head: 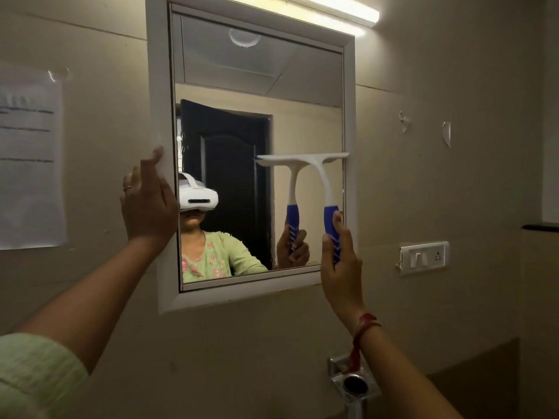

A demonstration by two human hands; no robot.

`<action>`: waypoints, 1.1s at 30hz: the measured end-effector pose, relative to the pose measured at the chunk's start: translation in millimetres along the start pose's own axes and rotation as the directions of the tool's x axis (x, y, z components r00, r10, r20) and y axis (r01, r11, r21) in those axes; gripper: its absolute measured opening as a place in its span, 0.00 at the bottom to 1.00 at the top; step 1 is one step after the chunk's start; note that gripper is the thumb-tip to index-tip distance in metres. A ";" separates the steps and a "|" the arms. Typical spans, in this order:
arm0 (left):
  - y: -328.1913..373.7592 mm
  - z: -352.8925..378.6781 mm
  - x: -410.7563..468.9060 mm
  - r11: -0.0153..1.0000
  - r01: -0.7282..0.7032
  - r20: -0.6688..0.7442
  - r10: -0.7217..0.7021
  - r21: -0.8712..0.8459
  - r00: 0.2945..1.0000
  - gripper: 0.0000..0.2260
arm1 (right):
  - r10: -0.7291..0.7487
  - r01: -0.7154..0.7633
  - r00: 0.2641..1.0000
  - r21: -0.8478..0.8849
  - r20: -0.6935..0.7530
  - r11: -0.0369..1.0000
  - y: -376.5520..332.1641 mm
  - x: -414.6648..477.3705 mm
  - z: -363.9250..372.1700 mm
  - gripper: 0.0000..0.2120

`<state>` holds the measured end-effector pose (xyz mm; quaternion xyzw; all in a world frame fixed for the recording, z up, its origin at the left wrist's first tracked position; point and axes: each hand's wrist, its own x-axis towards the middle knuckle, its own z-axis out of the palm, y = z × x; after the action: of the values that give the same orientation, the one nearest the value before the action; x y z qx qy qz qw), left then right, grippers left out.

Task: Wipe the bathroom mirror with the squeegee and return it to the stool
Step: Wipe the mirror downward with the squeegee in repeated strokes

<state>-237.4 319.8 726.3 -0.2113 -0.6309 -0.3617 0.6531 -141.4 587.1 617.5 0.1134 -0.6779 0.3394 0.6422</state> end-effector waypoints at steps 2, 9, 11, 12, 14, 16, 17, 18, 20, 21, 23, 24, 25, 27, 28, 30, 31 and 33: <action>1.1 -0.2 -0.4 1.000 -0.005 0.000 0.005 -0.002 1.000 0.17 | 0.008 -0.008 1.000 0.007 0.001 1.000 -1.2 -4.2 -0.7 0.22; -1.0 0.0 0.4 1.000 0.002 -0.001 -0.002 0.013 1.000 0.17 | 0.021 -0.022 0.996 -0.018 -0.086 1.000 -23.4 38.9 8.5 0.21; -0.9 0.0 -0.1 1.000 -0.001 -0.001 0.001 0.013 1.000 0.17 | 0.031 -0.033 0.996 -0.017 -0.080 0.999 -20.7 31.7 7.0 0.22; -0.7 0.0 -0.2 1.000 -0.005 -0.003 0.005 0.012 1.000 0.17 | 0.035 -0.035 0.997 -0.004 -0.063 0.999 -17.7 23.1 5.5 0.22; -0.6 0.3 -0.3 1.000 -0.012 -0.007 0.012 0.009 1.000 0.17 | 0.037 -0.037 0.999 0.017 -0.010 0.999 -10.7 2.3 0.6 0.22; -0.9 0.8 0.2 1.000 -0.014 -0.009 0.014 0.004 1.000 0.17 | 0.029 -0.030 0.999 0.013 0.029 0.999 -5.8 -9.2 -5.7 0.22; -1.3 0.9 0.1 1.000 -0.014 -0.012 0.014 0.002 1.000 0.16 | 0.020 -0.021 0.999 0.007 0.034 1.000 -4.9 -8.6 -8.0 0.22; -1.6 0.9 0.2 1.000 -0.016 -0.016 0.016 0.000 1.000 0.16 | 0.007 -0.007 1.000 0.000 0.029 1.000 -5.3 -3.6 -8.7 0.22; -1.5 1.0 -0.1 1.000 -0.019 -0.015 0.019 -0.002 1.000 0.17 | -0.014 0.014 1.000 -0.006 0.002 1.000 -11.0 14.0 -6.9 0.22; -1.3 1.1 -0.3 1.000 -0.019 -0.014 0.019 0.000 1.000 0.17 | -0.019 0.019 1.000 -0.008 -0.012 1.000 -14.9 24.0 -5.2 0.22; -1.4 1.1 -0.5 1.000 -0.015 -0.018 0.016 0.009 1.000 0.17 | -0.022 0.021 0.999 -0.014 -0.037 1.000 -20.9 37.5 -1.9 0.24; -1.7 1.1 -0.2 1.000 -0.014 -0.018 0.014 0.012 1.000 0.17 | -0.022 0.021 0.999 -0.015 -0.043 1.000 -22.0 38.5 -1.1 0.24; -2.1 1.0 -0.2 1.000 -0.014 -0.016 0.015 0.013 1.000 0.17 | -0.020 0.019 0.999 -0.013 -0.042 1.000 -21.1 35.1 -1.0 0.23; -2.8 0.9 0.1 1.000 -0.021 -0.013 0.021 0.014 1.000 0.17 | -0.011 0.011 1.000 -0.006 -0.019 1.000 -13.6 16.9 -2.7 0.22; -3.1 1.2 0.2 1.000 -0.022 -0.011 0.022 0.016 1.000 0.16 | -0.003 0.003 1.000 -0.005 0.000 1.000 -8.6 4.5 -3.9 0.21; -3.1 1.9 0.4 1.000 -0.016 -0.005 0.016 0.017 1.000 0.16 | 0.022 -0.021 0.999 -0.011 0.033 1.000 -1.1 -18.2 -6.6 0.20; -3.1 2.2 0.5 1.000 -0.014 -0.003 0.014 0.015 1.000 0.16 | 0.038 -0.037 0.998 -0.012 0.041 0.999 0.3 -24.9 -7.5 0.21; -3.3 2.3 0.1 1.000 -0.013 -0.006 0.013 0.014 1.000 0.16 | 0.058 -0.057 0.997 -0.009 0.046 0.998 -1.2 -24.7 -7.8 0.21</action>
<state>-241.4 319.4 726.0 -0.2097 -0.6299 -0.3535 0.6590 -130.8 583.9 594.0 0.0992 -0.6968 0.3524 0.6169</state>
